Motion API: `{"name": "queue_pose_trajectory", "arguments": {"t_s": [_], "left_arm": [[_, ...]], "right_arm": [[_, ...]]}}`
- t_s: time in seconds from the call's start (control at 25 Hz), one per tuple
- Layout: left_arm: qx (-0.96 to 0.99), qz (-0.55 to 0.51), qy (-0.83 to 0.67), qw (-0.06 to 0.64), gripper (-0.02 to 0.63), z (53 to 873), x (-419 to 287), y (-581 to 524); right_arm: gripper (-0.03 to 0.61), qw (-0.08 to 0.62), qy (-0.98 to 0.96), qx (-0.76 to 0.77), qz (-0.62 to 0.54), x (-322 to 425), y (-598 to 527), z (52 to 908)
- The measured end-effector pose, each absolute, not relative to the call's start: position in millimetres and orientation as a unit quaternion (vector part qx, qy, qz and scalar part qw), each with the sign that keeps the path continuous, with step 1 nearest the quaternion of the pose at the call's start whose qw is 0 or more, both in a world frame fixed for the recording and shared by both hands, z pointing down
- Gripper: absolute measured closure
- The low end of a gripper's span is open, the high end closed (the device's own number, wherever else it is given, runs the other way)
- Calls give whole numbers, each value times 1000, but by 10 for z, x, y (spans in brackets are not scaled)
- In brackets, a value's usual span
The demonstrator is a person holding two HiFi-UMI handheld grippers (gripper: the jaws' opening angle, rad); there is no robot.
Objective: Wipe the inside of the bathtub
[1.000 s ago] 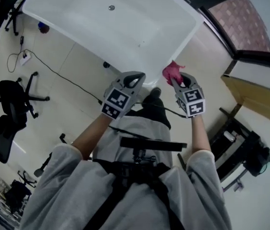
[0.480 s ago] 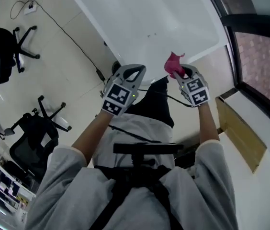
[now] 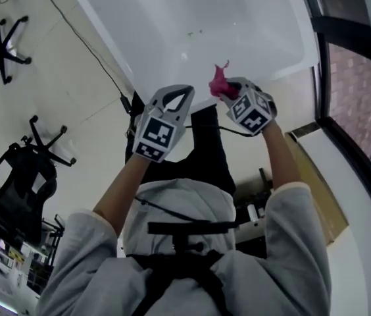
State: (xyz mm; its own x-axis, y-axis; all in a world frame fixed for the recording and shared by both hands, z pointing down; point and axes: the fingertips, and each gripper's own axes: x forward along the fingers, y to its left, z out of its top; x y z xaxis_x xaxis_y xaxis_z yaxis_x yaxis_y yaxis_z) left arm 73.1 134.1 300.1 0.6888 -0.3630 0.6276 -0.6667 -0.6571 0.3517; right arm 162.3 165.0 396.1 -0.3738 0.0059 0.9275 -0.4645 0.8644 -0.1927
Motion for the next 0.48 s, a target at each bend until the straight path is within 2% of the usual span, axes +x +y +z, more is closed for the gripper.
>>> {"name": "queue_pose_trajectory", "arguments": {"t_s": [0.48], "left_arm": [[868, 281, -285, 292, 607, 3602, 704, 1052]], "right_arm": [[480, 587, -784, 23, 200, 1582, 1584, 4610]]}}
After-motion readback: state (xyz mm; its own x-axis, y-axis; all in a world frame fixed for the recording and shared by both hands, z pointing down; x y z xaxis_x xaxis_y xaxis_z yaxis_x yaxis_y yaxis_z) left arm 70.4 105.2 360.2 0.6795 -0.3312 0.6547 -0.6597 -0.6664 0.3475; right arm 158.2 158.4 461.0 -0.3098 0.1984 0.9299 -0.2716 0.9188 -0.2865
